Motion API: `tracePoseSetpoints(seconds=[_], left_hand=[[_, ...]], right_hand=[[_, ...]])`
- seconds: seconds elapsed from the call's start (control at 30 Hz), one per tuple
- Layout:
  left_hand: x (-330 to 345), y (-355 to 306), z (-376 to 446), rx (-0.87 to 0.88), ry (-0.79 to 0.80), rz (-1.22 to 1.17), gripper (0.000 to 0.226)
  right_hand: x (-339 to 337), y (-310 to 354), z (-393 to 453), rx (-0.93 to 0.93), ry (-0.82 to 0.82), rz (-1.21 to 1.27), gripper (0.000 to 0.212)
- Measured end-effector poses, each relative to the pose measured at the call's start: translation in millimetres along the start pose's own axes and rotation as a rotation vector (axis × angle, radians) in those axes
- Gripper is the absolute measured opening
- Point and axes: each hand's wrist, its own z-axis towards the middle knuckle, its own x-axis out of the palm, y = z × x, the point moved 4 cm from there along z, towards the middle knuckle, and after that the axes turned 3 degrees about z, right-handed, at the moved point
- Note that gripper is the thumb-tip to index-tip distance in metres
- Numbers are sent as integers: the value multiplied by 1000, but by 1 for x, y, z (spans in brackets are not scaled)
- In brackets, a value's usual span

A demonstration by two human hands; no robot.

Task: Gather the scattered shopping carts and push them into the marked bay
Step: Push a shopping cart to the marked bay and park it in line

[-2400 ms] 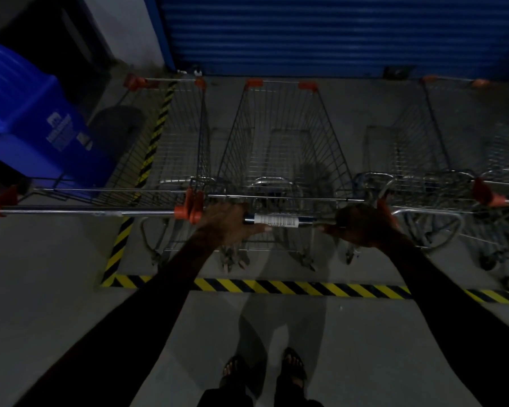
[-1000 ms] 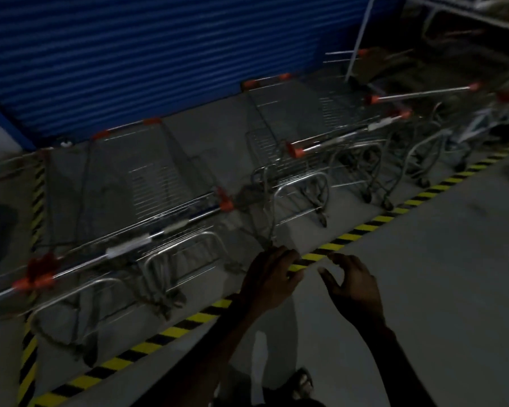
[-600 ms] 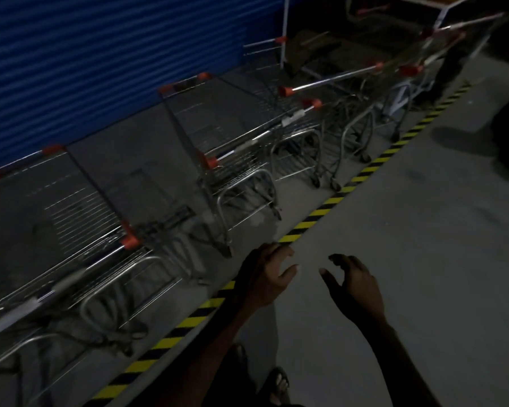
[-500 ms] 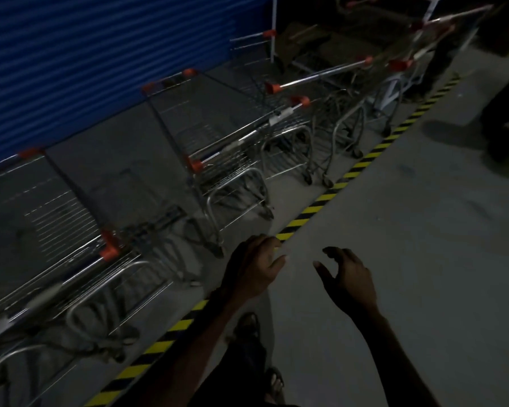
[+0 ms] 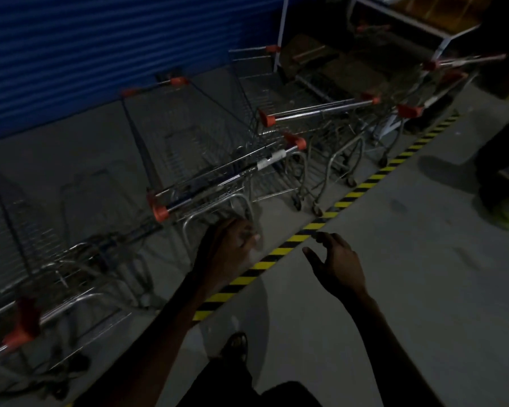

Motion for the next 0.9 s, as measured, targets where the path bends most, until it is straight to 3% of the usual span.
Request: tracePoseSetpoints(seconds=[0.13, 0.2, 0.33, 0.4, 0.47, 0.53, 0.7, 0.8, 0.9], left_hand=[[-23, 25, 37, -14, -226, 55, 17], [-32, 43, 52, 18, -320, 138, 24], [-40, 74, 72, -290, -140, 349, 59], [-38, 81, 75, -361, -95, 379, 68], [-34, 90, 75, -470, -1, 531, 91], [-32, 101, 72, -607, 96, 684, 100], [-29, 91, 73, -737, 217, 683, 110], [-29, 76, 69, -781, 216, 631, 113], [-24, 53, 55, -731, 151, 690, 98]], right_hand=[[-18, 24, 74, -144, 35, 1, 52], [-23, 43, 114, -245, 39, -49, 51], [-18, 76, 203, -489, 78, -186, 71], [-4, 81, 245, -597, 130, -282, 96], [12, 79, 278, -648, 211, -353, 114], [18, 82, 294, -681, 257, -438, 110], [3, 83, 302, -733, 383, -402, 72], [-6, 75, 303, -769, 368, -443, 87], [-10, 62, 298, -808, 326, -515, 94]])
